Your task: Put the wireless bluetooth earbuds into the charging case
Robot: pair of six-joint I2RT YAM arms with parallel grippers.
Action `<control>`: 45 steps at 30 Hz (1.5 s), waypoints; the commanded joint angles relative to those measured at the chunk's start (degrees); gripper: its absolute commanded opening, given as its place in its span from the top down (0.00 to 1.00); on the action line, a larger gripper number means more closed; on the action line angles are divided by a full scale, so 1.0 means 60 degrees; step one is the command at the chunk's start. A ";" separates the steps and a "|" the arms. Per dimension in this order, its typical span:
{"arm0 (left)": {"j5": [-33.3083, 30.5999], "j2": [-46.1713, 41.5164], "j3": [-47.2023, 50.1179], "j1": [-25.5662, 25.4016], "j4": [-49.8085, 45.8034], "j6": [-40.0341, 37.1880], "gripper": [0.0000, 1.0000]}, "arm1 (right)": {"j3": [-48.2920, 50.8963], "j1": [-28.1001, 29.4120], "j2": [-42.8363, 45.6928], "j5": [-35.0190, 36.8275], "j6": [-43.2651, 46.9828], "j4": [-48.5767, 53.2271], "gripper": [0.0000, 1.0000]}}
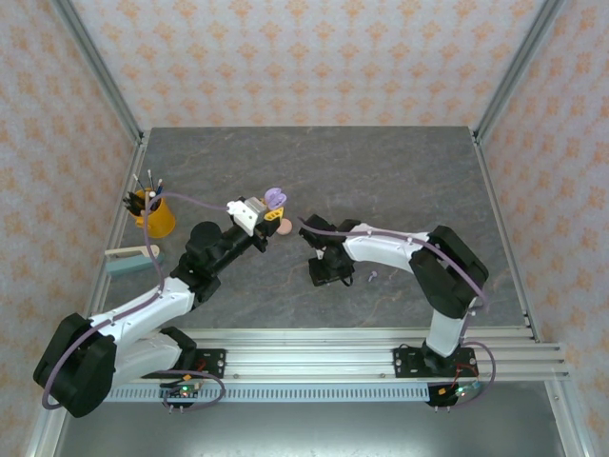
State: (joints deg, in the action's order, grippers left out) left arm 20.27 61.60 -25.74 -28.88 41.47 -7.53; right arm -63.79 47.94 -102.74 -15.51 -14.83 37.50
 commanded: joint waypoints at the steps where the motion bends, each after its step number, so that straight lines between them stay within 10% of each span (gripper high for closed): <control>1: -0.0185 -0.0117 0.0071 -0.0054 0.0075 -0.0151 1.00 | -0.0289 0.0080 -0.0192 0.0105 0.0176 0.0307 0.59; 31: -0.0214 -0.0264 0.0129 -0.0027 -0.0049 -0.0093 1.00 | -0.0823 0.0634 -0.0616 0.1248 0.0126 0.1008 0.66; 45: -0.0185 -0.0314 0.0110 -0.0030 -0.0142 -0.0078 1.00 | -0.0566 0.0637 -0.0308 0.1466 -0.0074 0.0825 0.85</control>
State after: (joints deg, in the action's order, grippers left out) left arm 20.08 61.19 -25.65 -28.88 40.14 -7.51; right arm -68.10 51.46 -106.00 -9.96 -14.50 41.67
